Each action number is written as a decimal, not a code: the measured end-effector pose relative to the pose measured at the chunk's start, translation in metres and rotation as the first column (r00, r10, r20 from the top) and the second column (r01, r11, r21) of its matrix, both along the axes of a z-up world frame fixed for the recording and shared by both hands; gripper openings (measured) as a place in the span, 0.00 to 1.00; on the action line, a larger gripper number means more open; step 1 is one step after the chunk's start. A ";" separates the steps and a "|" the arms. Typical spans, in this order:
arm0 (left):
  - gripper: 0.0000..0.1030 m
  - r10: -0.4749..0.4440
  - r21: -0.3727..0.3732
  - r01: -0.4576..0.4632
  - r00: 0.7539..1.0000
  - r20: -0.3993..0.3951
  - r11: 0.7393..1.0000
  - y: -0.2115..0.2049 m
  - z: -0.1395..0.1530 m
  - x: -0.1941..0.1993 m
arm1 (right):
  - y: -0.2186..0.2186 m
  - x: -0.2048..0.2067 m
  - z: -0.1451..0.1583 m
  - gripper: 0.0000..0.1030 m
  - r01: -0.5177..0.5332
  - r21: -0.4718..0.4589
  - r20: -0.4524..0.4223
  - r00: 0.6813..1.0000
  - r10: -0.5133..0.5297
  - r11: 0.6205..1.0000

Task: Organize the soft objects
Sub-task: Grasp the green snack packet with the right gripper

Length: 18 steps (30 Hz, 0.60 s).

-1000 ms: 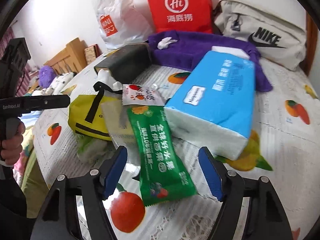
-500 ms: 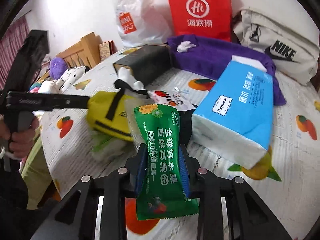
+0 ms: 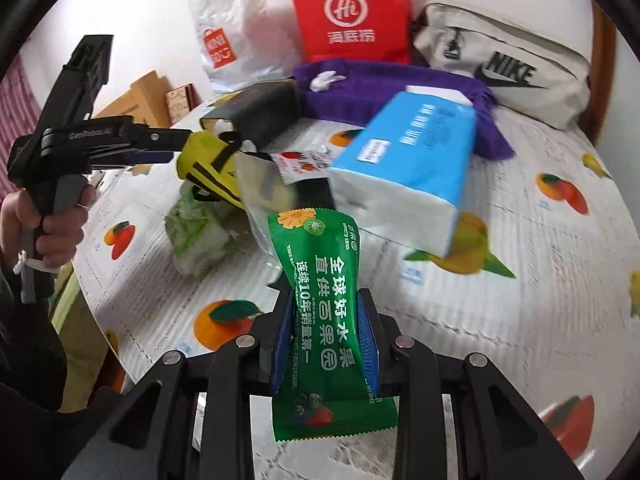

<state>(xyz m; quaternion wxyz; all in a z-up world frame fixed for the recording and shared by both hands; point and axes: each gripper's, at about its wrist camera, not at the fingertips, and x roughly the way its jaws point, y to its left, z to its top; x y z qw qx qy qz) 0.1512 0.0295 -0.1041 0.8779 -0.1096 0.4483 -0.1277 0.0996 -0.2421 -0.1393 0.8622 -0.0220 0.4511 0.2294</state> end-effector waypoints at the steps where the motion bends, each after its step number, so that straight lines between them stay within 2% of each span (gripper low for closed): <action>1: 0.72 -0.013 -0.013 0.013 1.000 0.001 1.000 -0.002 0.001 -0.003 | -0.003 0.000 -0.001 0.30 0.009 0.002 -0.003 1.000 -0.009 1.000; 6: 0.72 -0.044 -0.066 0.043 0.999 -0.023 0.997 -0.005 -0.001 -0.015 | -0.014 0.005 -0.008 0.30 0.044 0.008 -0.027 0.999 -0.044 0.999; 12: 0.72 -0.014 -0.077 0.014 1.000 -0.008 0.997 0.004 0.000 -0.015 | -0.018 0.009 -0.007 0.30 0.056 0.019 -0.023 0.998 -0.056 0.998; 18: 0.72 0.039 0.019 -0.039 0.999 0.005 0.999 -0.006 -0.009 0.027 | -0.015 0.011 -0.010 0.30 0.055 0.017 -0.035 0.998 -0.054 0.998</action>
